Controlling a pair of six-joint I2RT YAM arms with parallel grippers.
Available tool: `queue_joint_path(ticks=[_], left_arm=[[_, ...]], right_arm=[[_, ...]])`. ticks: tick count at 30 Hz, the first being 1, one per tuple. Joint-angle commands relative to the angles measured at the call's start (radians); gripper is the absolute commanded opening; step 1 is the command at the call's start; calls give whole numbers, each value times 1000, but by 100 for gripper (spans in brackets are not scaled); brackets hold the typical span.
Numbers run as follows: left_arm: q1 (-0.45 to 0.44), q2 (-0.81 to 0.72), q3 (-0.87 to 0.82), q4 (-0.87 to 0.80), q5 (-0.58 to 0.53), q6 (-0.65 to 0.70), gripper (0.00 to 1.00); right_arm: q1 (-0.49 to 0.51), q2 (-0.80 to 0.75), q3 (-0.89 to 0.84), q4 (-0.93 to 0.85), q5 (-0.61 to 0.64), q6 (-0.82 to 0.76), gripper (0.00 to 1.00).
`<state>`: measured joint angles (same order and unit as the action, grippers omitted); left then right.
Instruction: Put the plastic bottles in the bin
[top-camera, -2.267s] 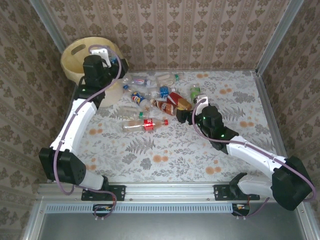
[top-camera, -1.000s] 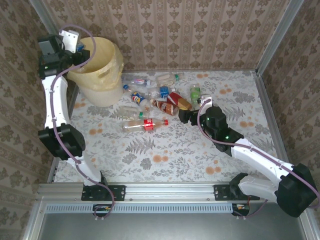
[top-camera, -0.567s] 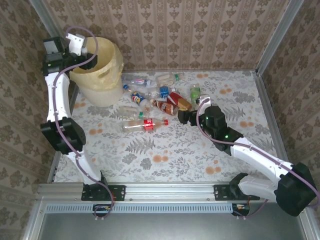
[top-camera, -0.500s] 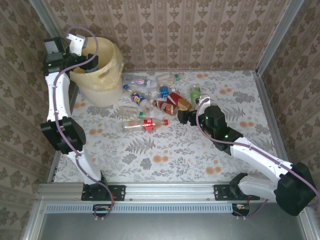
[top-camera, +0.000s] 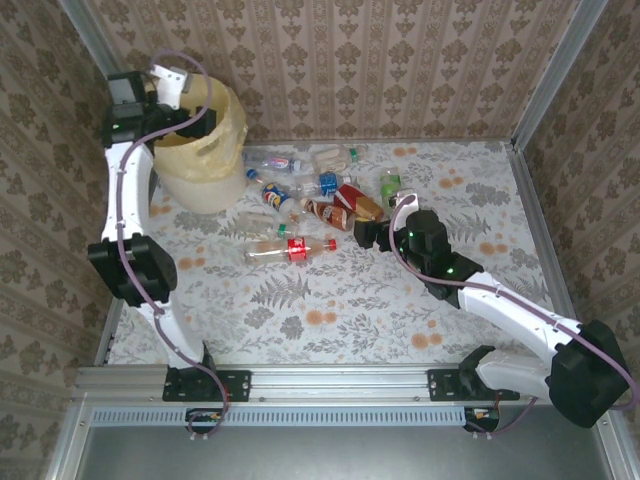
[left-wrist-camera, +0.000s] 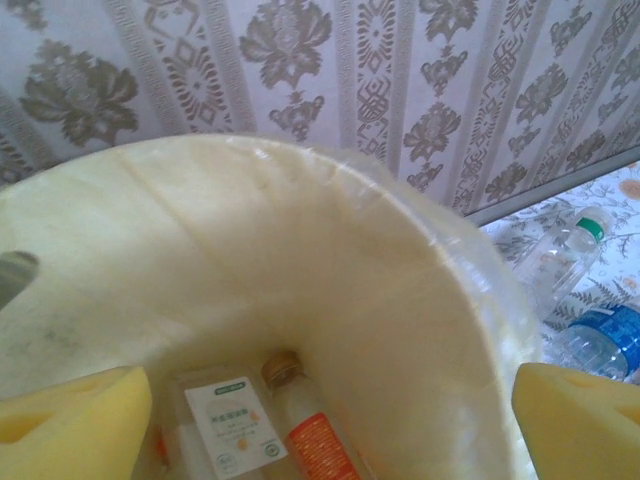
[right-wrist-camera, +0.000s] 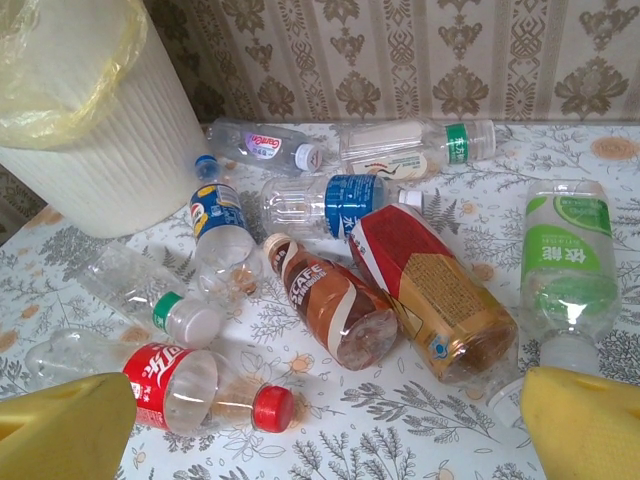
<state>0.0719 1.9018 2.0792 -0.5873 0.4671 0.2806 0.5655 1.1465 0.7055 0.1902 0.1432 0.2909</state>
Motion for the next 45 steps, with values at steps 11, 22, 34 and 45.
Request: queue_joint_path(ticks=[11,22,34,45], left_arm=[[-179,-119,-50,144,-252,-256,100],[-261,-291,-281,289,-380,-545,100],[-302,-468,-586,378,-380,-755,100],[-284,-580,-726,303,-460,-789,100]], right_arm=[[-6,-4,0,-2,62,21,100],[-7,-24,-40,20,91,20,100],[-77,71,-16,-55,37,59,100],[-194,292,144,-257,-17,9,100]])
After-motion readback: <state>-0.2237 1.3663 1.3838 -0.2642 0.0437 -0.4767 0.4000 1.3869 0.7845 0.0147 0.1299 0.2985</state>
